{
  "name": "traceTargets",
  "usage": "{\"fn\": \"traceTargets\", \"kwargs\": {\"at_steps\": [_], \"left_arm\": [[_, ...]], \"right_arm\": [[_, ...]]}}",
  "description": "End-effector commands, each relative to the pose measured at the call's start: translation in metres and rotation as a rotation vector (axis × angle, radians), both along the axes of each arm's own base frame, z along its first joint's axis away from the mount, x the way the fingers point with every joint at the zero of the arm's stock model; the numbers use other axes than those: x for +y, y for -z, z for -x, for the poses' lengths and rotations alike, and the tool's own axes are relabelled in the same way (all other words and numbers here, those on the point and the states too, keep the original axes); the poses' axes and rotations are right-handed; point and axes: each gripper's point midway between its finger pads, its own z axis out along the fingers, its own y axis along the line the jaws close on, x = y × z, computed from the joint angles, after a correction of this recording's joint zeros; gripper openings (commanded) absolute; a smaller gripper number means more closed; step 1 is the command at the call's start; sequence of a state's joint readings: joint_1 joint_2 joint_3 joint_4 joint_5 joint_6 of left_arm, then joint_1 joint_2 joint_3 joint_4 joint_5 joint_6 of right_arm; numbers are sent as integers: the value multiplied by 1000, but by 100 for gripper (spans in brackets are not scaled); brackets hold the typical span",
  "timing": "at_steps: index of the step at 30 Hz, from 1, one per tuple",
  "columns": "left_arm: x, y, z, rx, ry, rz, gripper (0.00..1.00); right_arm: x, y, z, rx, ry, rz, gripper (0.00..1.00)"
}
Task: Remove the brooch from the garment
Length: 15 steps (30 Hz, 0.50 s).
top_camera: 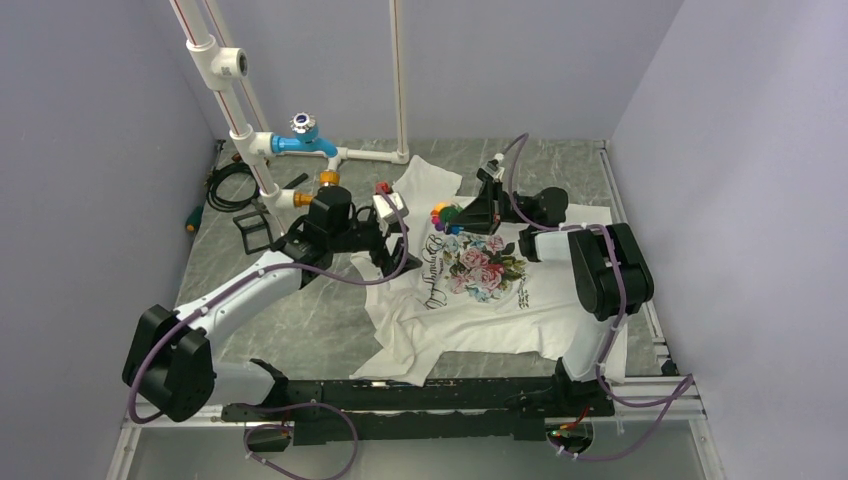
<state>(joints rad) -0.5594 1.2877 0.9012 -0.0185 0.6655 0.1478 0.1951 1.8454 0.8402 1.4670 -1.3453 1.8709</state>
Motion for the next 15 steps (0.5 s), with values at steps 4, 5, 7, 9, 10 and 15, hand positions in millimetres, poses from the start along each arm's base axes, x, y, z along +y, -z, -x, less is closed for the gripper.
{"fn": "traceTargets", "kwargs": {"at_steps": [4,5,7,9,10,15], "left_arm": [[-15,-24,-30,-164,-10,93,100],[-18,-25,-29,-160,0,106,99],[-24,-28,-25,-156,38,125,100],[-29,-29,-18,-172,71,130,100],[-31,-29,-14,-178,86,136,99],[-38,-36,0,-176,134,167,100]], "right_arm": [[7,-37,38,-374,-93,-45,0],[8,-37,39,-378,-99,-45,0],[10,-38,41,-385,-108,-45,0],[11,-39,43,-394,-115,-46,0],[11,-39,44,-395,-119,-46,0],[14,-40,45,-404,-129,-47,0]]}}
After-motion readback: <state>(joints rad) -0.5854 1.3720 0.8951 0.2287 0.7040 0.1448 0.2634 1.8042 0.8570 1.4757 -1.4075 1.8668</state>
